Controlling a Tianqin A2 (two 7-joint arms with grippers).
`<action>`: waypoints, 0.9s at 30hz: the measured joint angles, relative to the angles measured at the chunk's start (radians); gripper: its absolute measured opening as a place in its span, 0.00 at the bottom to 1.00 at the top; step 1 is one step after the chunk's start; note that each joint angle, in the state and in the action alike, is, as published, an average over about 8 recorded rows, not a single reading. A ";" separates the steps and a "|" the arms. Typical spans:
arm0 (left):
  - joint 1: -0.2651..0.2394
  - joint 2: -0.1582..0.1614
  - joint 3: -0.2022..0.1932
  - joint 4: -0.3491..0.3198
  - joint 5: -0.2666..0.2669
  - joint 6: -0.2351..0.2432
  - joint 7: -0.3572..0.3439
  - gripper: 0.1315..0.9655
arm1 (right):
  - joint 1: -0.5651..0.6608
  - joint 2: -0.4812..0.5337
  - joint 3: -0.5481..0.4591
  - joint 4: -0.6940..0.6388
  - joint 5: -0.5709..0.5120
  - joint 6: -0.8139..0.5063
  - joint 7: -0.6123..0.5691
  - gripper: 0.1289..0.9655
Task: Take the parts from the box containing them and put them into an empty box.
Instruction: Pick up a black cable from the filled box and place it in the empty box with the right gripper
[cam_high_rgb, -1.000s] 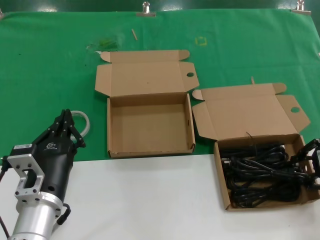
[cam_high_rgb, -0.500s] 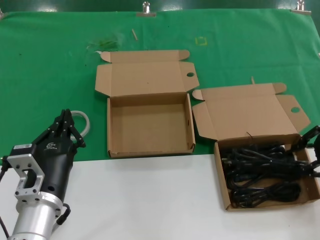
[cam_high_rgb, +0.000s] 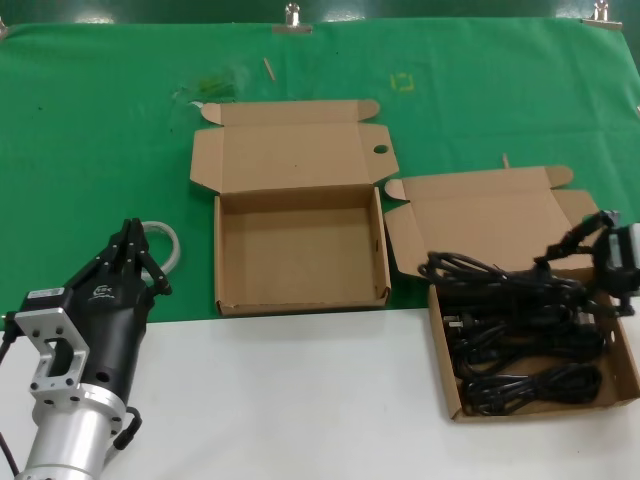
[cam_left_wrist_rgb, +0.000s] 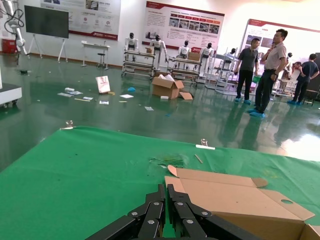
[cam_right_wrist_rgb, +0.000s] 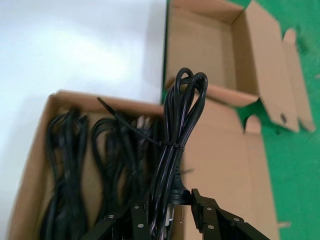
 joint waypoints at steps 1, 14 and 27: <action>0.000 0.000 0.000 0.000 0.000 0.000 0.000 0.03 | 0.002 -0.007 -0.001 0.002 -0.003 0.006 0.002 0.21; 0.000 0.000 0.000 0.000 0.000 0.000 0.000 0.03 | 0.039 -0.112 -0.040 0.015 -0.053 0.068 0.024 0.21; 0.000 0.000 0.000 0.000 0.000 0.000 0.000 0.03 | 0.063 -0.239 -0.095 0.016 -0.100 0.118 0.042 0.21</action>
